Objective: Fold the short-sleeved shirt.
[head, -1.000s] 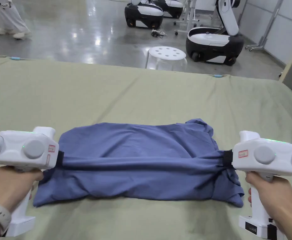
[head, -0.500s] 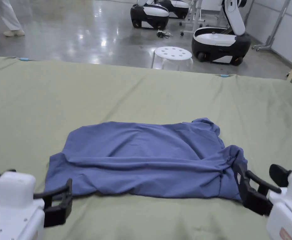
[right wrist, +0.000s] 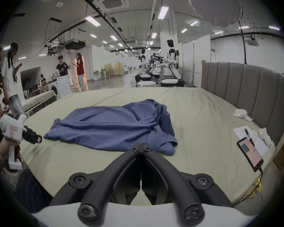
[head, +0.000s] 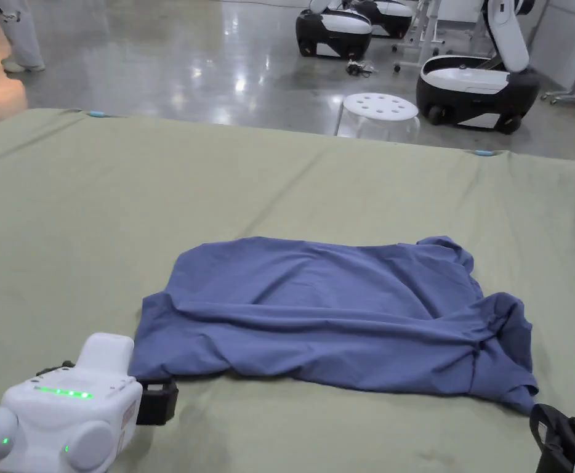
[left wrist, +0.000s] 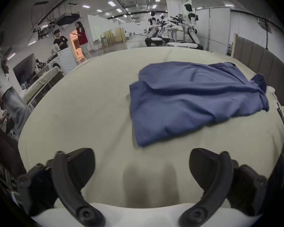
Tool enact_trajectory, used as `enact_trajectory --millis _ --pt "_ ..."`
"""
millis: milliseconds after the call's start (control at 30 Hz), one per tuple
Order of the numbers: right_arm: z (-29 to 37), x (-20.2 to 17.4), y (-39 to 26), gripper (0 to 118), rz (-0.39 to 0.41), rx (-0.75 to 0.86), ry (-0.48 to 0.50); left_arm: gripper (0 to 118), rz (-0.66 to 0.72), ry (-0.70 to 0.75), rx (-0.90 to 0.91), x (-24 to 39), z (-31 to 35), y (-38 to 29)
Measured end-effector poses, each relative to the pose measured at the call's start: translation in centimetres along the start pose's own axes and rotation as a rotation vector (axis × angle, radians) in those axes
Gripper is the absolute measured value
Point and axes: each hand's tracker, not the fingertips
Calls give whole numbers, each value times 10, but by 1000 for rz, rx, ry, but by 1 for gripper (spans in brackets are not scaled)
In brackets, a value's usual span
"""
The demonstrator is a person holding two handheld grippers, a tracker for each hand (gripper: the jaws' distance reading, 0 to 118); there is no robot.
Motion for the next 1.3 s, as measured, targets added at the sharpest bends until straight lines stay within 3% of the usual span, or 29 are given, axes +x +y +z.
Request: enact_trajectory --millis 100,167,267,367,400,467,500,533,600,700,1000,1133,1300 --pt "-25 13 2 4 -18 -87 -37 112 18 5 -30 5 -35 16" --pt "-47 24 5 4 -28 -118 -66 104 3 -15 -78 8 -57 23" --pt "-84 36 11 10 -37 -187 -90 30 -46 -70 -121 35 -34 35" --pt "-130 45 19 83 -47 -300 -60 9 -70 -35 -81 39 -34 42" --pt "-145 47 21 96 -46 -339 -52 8 -51 -40 -57 39 -29 45" --pt "-166 47 23 96 -36 -359 -58 7 -47 -54 -40 38 -22 51" --pt "-178 49 25 91 -41 -407 -55 7 -53 -51 -26 41 -19 52" --pt "-187 54 26 69 -85 -459 -30 7 -65 -62 -20 39 -16 55" --pt "-196 62 27 12 -155 -515 29 6 -79 -71 -26 36 -14 60" --pt "-175 53 52 12 -66 -400 14 5 -79 -69 -3 31 -7 64" --pt "-54 48 111 12 -56 -207 103 5 -65 -139 116 11 72 79" --pt "-17 50 97 12 -45 -224 118 5 -43 -172 99 2 102 61" --pt "-13 52 32 12 -67 -367 87 5 14 -200 -31 -6 92 1"
